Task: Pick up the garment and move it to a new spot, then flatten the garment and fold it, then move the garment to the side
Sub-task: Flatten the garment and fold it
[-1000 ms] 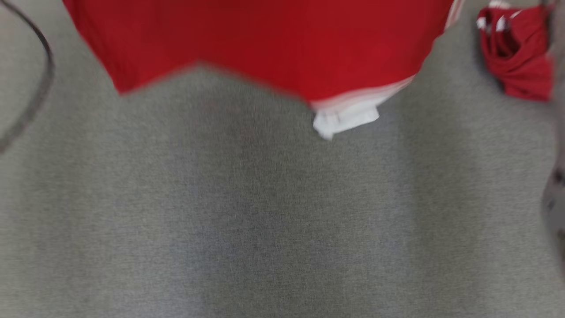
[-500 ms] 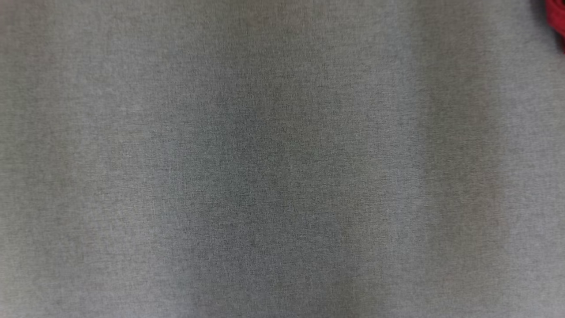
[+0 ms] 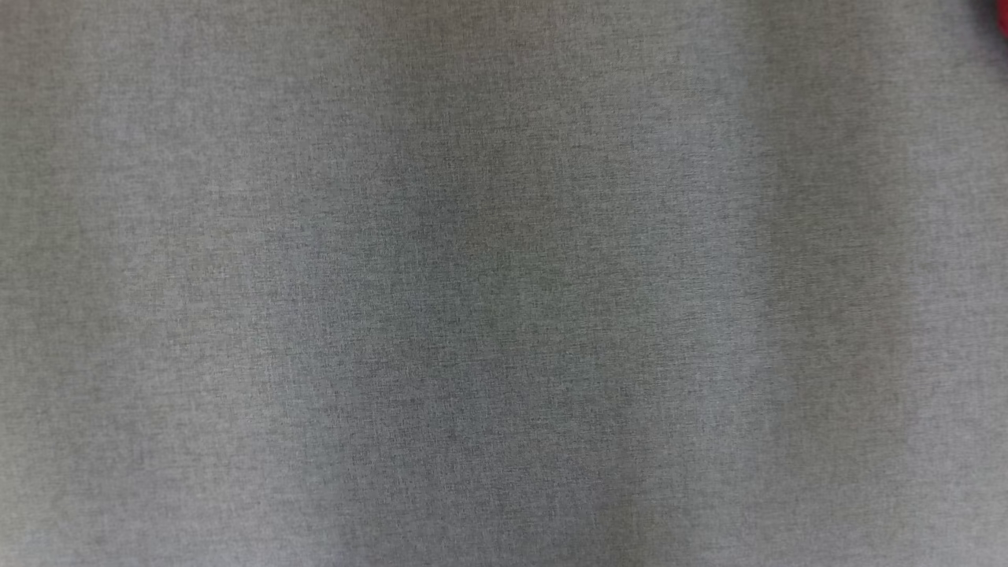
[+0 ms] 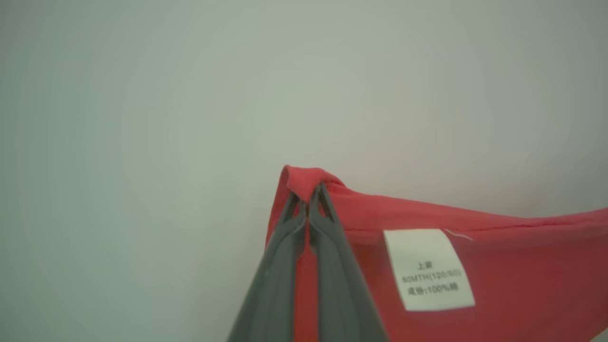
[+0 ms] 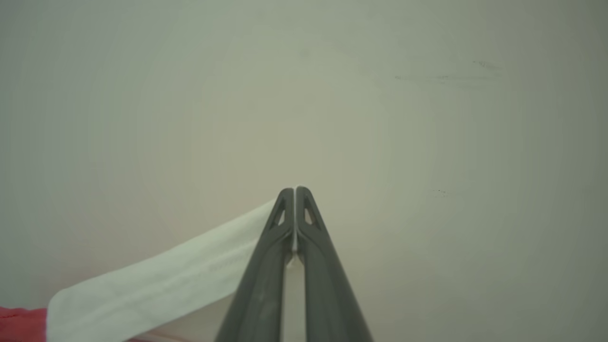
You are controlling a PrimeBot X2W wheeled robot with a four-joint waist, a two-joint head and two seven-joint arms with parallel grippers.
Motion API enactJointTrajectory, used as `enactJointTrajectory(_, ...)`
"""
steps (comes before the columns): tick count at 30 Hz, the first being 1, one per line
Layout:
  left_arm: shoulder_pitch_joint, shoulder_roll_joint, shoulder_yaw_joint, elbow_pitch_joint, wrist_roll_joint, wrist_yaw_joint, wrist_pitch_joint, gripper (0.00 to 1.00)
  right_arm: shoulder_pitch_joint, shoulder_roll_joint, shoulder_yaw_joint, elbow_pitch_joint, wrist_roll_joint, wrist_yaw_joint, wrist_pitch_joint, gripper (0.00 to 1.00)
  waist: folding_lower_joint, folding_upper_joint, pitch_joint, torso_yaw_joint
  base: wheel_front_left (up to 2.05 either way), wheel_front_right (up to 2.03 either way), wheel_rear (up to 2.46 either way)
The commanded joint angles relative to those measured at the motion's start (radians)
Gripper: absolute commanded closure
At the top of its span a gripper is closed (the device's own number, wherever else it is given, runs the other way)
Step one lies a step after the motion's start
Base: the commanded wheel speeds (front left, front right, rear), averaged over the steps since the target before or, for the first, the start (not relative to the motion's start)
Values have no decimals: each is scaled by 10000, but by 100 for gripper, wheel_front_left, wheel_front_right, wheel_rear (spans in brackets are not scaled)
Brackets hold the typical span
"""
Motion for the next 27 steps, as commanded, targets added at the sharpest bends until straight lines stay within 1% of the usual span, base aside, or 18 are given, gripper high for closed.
enactJointTrajectory(1,286,26,-85,-39,-74,9,-69,100,321,75,180,12,113,-24,-75,100,1,-1,-52,-28,0,0,0)
enactJointTrajectory(6,1532,164,-336,-577,-676,10,-917,100,1516,-90,910,-623,1057,-24,-391,100,1,-1,-517,-47,0,0,0)
enactJointTrajectory(10,3301,66,-529,-1431,-1355,9,-1588,100,3381,-689,1701,-1722,2004,-24,-404,100,1,-1,-1090,121,0,0,0)
enactJointTrajectory(14,5401,129,-599,-2392,-1937,8,-2195,100,5873,-1512,2011,-3508,3137,-24,-433,100,1,-1,-1696,173,0,0,0)
enactJointTrajectory(16,6434,212,-581,-2988,-2023,58,-2483,100,7382,-2020,1784,-4442,3662,-24,-390,100,1,-1,-1989,218,0,0,0)
enactJointTrajectory(17,6985,298,-561,-3310,-2015,154,-2611,100,8142,-2216,1673,-4937,3820,-24,-357,100,1,-1,-2118,198,0,0,0)
enactJointTrajectory(19,8102,338,-401,-4087,-2182,397,-2782,100,9726,-2473,1220,-5880,4146,-24,-295,100,1,-1,-2347,195,0,0,0)
enactJointTrajectory(21,9189,471,-288,-4912,-2161,743,-2893,100,11320,-2724,798,-6706,4015,-24,-113,100,1,-1,-2534,181,0,0,0)
enactJointTrajectory(22,9744,564,-300,-5371,-2039,963,-2926,100,12101,-2710,445,-7130,4096,-24,-30,100,1,-1,-2601,176,0,0,0)
enactJointTrajectory(24,10791,572,-104,-6180,-2131,1350,-2983,100,13575,-2554,-200,-7905,4010,-24,219,100,1,-1,-2715,142,0,0,0)
enactJointTrajectory(26,11816,698,-1,-6913,-2019,1754,-3013,100,14917,-2275,-775,-8717,3822,-24,520,100,1,-1,-2811,88,0,0,0)
enactJointTrajectory(27,12291,653,71,-7262,-2053,1899,-3012,100,15563,-2102,-1144,-9107,3742,-24,673,100,1,-1,-2844,89,0,0,0)
